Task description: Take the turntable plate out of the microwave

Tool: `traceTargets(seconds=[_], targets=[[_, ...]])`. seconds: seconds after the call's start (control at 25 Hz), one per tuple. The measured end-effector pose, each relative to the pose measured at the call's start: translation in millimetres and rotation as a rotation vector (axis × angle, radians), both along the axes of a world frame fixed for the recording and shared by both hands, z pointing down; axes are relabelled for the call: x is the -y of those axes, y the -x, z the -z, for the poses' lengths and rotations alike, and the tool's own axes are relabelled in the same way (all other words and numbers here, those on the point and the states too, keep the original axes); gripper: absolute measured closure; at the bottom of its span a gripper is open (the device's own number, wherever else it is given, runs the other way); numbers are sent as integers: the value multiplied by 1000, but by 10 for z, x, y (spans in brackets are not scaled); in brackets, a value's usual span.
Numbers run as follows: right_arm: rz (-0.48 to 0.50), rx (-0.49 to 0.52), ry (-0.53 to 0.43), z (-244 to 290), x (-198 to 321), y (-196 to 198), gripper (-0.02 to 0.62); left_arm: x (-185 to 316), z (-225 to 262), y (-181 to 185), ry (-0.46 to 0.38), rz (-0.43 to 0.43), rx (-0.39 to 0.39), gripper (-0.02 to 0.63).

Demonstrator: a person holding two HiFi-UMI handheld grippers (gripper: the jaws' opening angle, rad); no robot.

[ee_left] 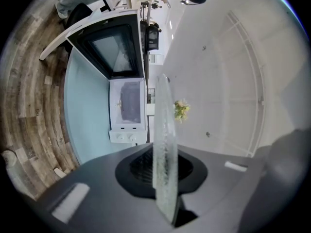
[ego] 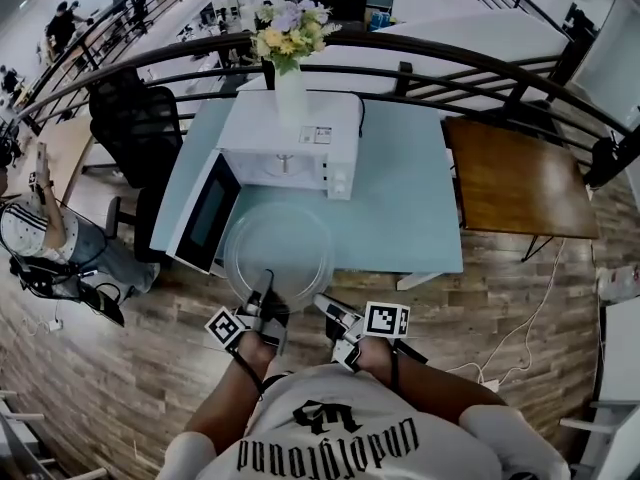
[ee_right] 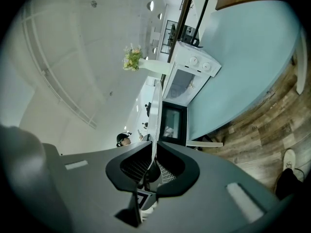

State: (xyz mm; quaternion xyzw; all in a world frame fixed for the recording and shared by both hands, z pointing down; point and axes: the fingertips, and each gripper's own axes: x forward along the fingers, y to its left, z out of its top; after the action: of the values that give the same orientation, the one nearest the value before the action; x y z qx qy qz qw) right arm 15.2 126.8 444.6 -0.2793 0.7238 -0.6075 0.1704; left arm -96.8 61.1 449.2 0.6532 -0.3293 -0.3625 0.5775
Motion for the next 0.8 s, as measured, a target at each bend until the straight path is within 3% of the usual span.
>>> traceTargets(seconds=[0.16, 0.8], targets=[[-30, -8, 23, 50, -172, 101, 563, -125, 88, 106, -5, -21, -2, 531], [-126, -5, -45, 280, -1060, 899, 563, -920, 231, 818, -7, -130, -8, 531]])
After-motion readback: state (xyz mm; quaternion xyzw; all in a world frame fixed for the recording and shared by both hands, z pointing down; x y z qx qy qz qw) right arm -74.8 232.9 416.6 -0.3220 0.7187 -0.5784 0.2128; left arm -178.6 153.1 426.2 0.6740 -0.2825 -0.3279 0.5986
